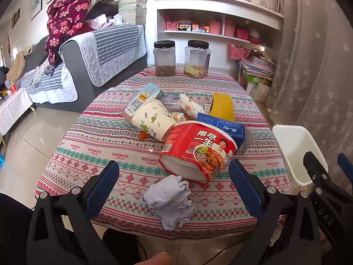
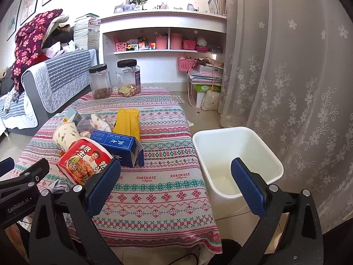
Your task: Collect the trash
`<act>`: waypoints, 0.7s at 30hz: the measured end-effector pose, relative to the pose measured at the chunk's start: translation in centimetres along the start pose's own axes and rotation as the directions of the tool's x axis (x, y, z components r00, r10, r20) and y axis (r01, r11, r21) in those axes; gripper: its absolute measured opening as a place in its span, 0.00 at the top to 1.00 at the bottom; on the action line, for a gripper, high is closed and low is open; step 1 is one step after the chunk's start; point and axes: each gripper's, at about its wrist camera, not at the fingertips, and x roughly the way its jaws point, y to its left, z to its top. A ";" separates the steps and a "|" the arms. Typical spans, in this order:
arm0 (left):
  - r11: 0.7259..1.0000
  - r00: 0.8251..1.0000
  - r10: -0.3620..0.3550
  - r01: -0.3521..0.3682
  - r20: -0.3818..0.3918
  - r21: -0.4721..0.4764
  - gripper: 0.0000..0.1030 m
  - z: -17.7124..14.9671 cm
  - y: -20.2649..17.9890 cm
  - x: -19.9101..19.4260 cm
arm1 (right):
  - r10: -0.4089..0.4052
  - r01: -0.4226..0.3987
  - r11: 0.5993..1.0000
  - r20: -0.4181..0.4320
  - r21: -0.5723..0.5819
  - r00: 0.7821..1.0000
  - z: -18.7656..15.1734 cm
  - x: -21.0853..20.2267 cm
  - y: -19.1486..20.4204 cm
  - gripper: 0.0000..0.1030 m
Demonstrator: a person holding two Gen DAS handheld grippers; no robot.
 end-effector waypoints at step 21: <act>1.000 0.999 -0.006 0.006 -0.035 -0.015 0.06 -0.3 0.1 0.4 | 0.000 0.000 1.000 -0.009 0.006 1.000 -0.1 0.0 -0.1 0.07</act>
